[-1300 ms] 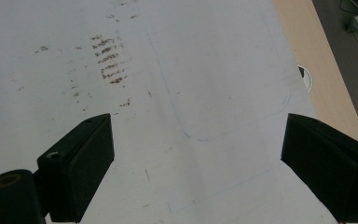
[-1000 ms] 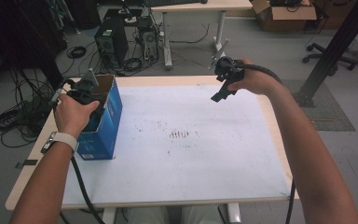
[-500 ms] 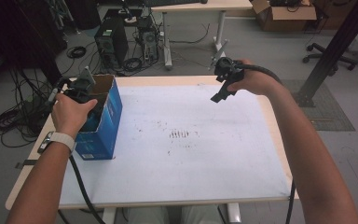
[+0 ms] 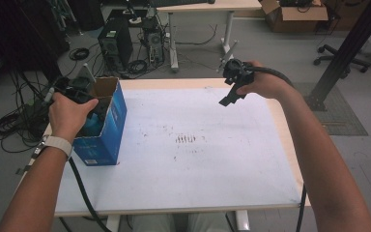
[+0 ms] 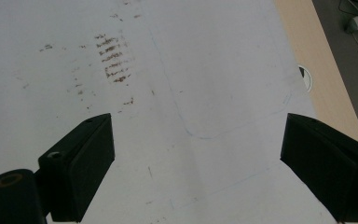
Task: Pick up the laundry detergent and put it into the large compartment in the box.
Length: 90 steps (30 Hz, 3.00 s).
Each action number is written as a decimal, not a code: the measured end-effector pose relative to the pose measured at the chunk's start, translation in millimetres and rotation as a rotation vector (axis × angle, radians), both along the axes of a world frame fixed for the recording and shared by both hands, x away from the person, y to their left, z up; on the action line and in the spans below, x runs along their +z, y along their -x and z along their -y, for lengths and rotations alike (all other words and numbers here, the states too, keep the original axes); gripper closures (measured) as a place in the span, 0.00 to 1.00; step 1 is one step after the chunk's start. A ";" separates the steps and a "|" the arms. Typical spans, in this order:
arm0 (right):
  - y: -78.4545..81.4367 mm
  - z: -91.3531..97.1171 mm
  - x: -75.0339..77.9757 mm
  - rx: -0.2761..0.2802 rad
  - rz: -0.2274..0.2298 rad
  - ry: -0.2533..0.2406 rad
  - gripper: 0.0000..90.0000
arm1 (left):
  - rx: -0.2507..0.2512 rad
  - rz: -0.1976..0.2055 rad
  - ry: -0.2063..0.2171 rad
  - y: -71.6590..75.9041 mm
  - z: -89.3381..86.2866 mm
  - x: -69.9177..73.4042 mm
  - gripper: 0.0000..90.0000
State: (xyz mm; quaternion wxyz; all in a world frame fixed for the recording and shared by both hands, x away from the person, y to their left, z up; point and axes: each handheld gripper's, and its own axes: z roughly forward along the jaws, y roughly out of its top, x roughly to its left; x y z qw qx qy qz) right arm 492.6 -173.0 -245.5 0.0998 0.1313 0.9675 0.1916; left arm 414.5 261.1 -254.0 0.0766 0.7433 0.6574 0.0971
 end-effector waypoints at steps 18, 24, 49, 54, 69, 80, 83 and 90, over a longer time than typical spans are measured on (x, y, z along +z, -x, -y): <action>6.2 5.1 7.2 -0.004 0.014 -0.006 0.11 | -0.128 0.108 0.009 21.1 12.7 66.1 0.25; 8.9 5.9 9.2 -0.005 0.017 -0.008 0.11 | -0.242 0.142 -0.014 36.1 38.1 89.2 0.23; 14.5 2.1 11.3 -0.002 0.019 -0.008 0.11 | -0.872 0.080 0.036 96.7 130.1 97.8 0.25; 15.3 1.4 11.5 -0.001 0.017 -0.010 0.11 | -0.972 0.048 0.055 106.4 142.9 89.3 0.20; 13.7 0.9 10.4 0.002 0.018 -0.009 0.11 | -1.003 0.057 0.057 110.3 155.0 79.5 0.08; 12.6 -1.3 8.4 0.007 0.016 -0.006 0.11 | -1.017 0.053 0.056 109.5 157.0 75.5 0.06; 12.9 -1.1 8.2 0.006 0.014 0.000 0.11 | -1.015 0.057 0.056 108.5 157.1 74.9 0.06; 15.6 3.2 12.3 -0.006 0.021 -0.008 0.11 | -1.015 0.061 0.057 109.6 158.5 74.9 0.06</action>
